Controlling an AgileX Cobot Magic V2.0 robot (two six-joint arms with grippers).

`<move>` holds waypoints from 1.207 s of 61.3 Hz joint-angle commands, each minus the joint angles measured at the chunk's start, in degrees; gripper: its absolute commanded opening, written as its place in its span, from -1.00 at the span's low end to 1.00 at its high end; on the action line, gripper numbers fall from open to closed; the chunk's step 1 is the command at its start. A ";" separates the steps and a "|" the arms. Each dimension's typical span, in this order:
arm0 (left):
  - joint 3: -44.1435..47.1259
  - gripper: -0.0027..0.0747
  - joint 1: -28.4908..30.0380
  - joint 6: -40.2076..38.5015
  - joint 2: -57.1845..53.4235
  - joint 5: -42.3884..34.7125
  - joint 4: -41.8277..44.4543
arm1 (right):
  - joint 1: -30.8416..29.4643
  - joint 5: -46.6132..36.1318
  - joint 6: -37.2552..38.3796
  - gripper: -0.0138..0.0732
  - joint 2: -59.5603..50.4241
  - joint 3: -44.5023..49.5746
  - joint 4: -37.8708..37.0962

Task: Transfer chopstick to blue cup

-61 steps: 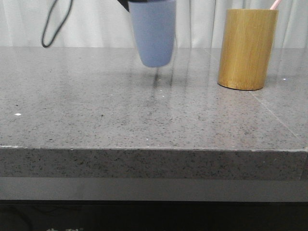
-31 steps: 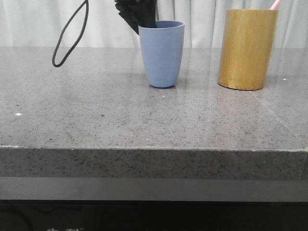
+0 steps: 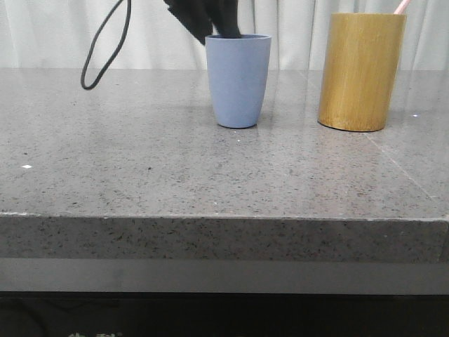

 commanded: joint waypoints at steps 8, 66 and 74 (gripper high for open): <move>-3.95 -0.20 -0.33 -0.24 -5.59 -1.44 -1.51 | -4.12 -6.00 2.26 0.63 2.56 -2.65 -0.34; 34.43 -0.20 -0.21 -0.44 -47.80 -9.06 -3.20 | -10.41 -2.30 -10.96 0.63 43.04 -39.50 30.01; 43.17 -0.20 -0.21 -0.44 -54.48 -10.11 -3.20 | -10.33 -1.87 -14.22 0.63 47.00 -41.51 32.84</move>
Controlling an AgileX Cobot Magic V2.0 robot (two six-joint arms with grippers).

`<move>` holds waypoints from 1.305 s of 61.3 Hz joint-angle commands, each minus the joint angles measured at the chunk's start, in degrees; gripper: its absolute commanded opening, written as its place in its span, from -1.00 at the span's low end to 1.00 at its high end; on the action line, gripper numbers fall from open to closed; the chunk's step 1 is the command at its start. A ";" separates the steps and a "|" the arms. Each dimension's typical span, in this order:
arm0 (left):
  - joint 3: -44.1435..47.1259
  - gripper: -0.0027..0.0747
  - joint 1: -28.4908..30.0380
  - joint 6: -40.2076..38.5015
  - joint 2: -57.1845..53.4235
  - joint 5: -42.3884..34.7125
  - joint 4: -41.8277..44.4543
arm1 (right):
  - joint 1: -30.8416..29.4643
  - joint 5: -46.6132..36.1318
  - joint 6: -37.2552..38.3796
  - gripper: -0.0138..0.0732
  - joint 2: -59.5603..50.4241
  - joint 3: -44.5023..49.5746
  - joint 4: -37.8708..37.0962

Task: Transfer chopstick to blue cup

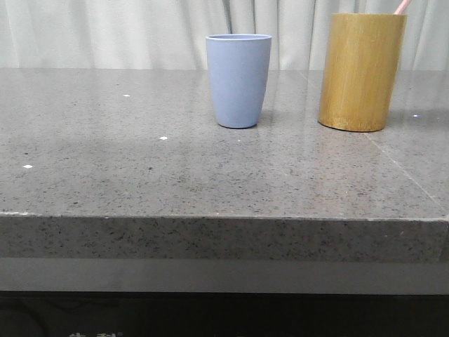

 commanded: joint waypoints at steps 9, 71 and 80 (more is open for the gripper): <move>11.03 -0.20 -0.21 -0.44 -12.43 -4.62 -0.69 | -0.21 -2.80 -5.83 0.63 2.87 -4.05 6.99; 15.60 -0.20 -0.21 -0.44 -20.54 -3.72 -0.66 | -0.17 2.95 -15.35 -0.82 1.26 -10.45 7.75; 15.60 -0.20 -0.21 -0.44 -20.54 -3.72 -0.66 | 0.11 7.10 -18.95 -0.82 -2.33 -17.50 7.44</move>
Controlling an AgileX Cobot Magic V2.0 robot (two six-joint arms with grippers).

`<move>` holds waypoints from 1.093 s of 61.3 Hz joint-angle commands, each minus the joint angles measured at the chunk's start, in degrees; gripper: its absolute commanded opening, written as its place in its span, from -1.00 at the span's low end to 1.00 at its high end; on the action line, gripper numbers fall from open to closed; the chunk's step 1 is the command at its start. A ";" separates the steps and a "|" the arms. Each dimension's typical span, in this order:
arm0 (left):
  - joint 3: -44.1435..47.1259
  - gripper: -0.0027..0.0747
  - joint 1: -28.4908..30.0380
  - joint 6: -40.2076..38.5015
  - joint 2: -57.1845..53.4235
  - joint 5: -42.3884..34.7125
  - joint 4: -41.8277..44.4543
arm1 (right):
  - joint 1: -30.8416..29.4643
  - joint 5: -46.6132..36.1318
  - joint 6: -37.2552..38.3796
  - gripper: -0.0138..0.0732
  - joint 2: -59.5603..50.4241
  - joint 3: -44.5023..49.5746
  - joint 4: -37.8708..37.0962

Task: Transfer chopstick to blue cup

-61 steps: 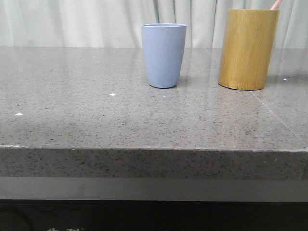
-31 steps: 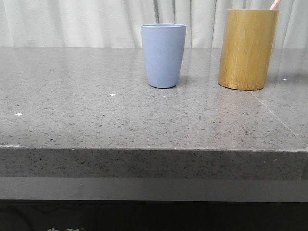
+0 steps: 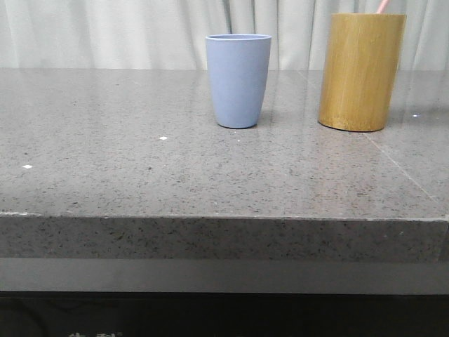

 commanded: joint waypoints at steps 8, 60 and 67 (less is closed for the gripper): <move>-1.29 -0.20 -0.21 -0.44 -0.51 -3.48 -0.56 | 1.52 0.54 -3.71 -0.82 -7.89 -9.91 1.56; -1.29 -0.20 -0.21 -0.44 -0.51 -3.48 -0.56 | 25.22 -9.35 -5.55 -0.82 6.37 -8.79 -5.27; -1.29 -0.20 -0.21 -0.44 -0.51 -3.48 -0.56 | 25.22 -9.29 -5.55 -0.81 8.68 -8.79 -5.27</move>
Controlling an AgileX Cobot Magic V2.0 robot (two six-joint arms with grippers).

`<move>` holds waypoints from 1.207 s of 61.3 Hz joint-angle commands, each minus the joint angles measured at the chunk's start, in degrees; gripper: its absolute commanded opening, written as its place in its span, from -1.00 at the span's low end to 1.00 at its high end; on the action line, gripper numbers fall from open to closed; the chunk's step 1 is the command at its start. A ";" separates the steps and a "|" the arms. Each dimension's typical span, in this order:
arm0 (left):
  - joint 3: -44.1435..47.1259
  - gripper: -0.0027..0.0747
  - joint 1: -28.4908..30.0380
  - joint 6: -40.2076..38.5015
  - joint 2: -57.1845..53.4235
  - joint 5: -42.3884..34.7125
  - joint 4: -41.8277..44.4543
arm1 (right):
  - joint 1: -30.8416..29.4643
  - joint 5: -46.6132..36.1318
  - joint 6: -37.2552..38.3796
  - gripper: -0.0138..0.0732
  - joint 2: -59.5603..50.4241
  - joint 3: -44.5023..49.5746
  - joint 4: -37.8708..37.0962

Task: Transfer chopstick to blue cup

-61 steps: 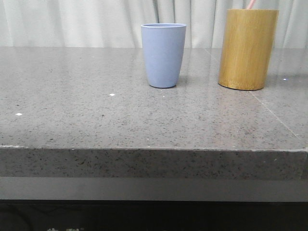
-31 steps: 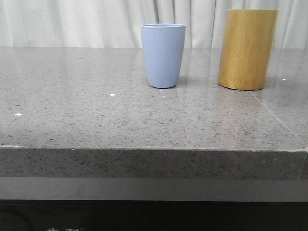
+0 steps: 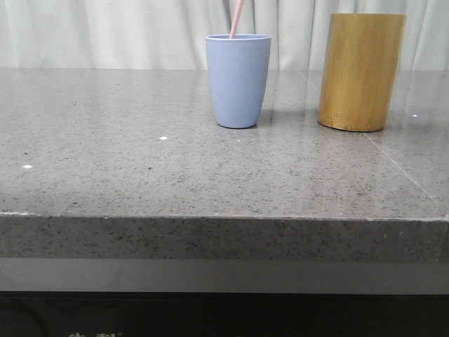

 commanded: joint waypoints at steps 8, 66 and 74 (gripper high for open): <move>-1.29 -0.20 -0.21 -0.44 -0.51 -3.58 -0.56 | 0.02 -3.14 -0.61 -0.79 0.34 -1.45 1.47; -1.29 -0.20 -0.21 -0.44 -0.51 -2.62 -0.56 | -0.21 6.31 28.64 0.17 -23.46 3.86 -24.12; -1.29 -0.20 -0.21 -0.44 -0.51 -2.88 -0.56 | -0.21 5.48 29.41 0.17 -33.50 14.77 -25.07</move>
